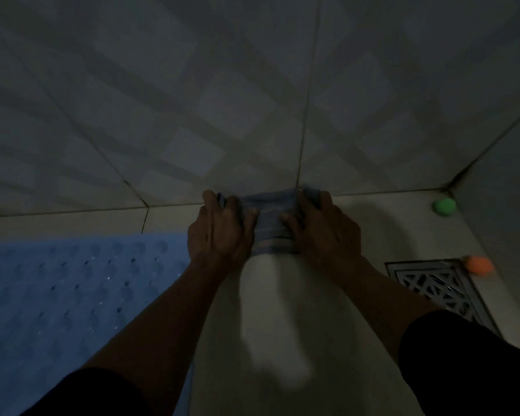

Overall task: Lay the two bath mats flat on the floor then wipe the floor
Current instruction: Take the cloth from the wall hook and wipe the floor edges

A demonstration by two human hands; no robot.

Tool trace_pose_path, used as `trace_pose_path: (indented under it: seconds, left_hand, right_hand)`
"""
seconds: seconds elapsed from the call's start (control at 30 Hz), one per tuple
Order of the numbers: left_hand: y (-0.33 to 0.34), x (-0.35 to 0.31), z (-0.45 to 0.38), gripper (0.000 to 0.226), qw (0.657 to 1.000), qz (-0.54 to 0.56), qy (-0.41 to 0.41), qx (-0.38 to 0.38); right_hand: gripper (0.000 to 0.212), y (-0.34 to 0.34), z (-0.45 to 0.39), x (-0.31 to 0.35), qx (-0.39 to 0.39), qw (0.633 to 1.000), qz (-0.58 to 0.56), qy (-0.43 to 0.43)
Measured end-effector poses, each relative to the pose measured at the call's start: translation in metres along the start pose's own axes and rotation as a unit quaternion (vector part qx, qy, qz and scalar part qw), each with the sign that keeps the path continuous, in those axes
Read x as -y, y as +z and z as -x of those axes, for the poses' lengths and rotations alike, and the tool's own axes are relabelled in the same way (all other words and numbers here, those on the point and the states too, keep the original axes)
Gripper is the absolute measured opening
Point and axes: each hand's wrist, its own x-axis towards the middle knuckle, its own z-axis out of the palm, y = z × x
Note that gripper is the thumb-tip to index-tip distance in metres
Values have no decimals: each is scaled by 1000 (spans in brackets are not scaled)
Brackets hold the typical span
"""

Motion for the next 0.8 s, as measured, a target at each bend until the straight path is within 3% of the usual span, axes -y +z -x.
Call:
trace_pose_path:
  seconds: [0.23,0.33,0.4,0.57,0.8]
  left_hand:
    - [29,11,7,43,991,-42,46,-116]
    - [32,15,8,35,984,-26,121,-126]
    - [34,18,9,37,982,-22,149,-110]
    - [34,22,9,47,988,-39,136,-69]
    - [34,20,7,43,992,-13,118,-51]
  right_hand:
    - [49,33,-1,-8,-144,982,98,-78]
    - [40,34,-4,-8,-123,978,108,-130]
    - [40,35,-4,-9,-107,985,63,-120]
    - [47,37,-2,-4,-90,992,32,-81]
    - [44,35,-2,-1,-87,992,52,-73]
